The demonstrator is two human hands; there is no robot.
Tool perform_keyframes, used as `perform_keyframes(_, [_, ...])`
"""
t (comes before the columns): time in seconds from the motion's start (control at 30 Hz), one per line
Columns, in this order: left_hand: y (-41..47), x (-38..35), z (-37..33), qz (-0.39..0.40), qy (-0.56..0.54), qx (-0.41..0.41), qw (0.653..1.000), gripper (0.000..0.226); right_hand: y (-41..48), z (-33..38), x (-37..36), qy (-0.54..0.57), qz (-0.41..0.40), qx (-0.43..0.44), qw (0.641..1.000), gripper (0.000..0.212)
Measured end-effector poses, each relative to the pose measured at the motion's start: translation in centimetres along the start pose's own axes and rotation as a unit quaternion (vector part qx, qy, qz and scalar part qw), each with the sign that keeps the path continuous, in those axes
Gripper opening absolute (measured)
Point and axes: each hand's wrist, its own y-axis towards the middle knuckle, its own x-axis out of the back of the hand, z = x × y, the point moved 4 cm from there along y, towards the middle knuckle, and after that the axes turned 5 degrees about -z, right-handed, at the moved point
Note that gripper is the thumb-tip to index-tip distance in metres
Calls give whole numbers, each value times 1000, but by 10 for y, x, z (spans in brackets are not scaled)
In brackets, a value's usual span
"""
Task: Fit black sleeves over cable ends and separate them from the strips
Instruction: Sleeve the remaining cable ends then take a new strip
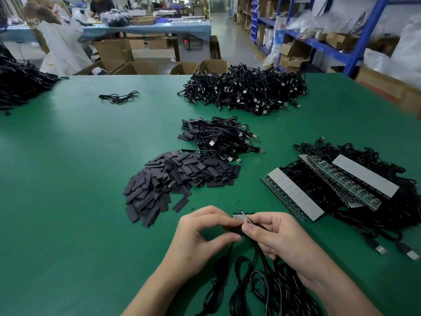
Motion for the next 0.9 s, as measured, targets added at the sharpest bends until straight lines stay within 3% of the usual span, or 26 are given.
perform_keyframes(0.4, [0, 0, 0, -1, 0, 0, 1000, 21, 3, -6, 3, 9, 9, -15, 1000, 34])
perform_keyframes(0.57, [0, 0, -1, -1, 3, -3, 1000, 20, 5, -9, 3, 2, -10, -4, 1000, 16])
perform_keyframes(0.77, [-2, 1, -2, -5, 40, -21, 999, 19, 6, -11, 2, -24, -33, 29, 999, 12])
perform_keyframes(0.9, [-4, -1, -4, -5, 112, -57, 992, 16, 7, -13, 0, -81, -63, 41, 994, 33])
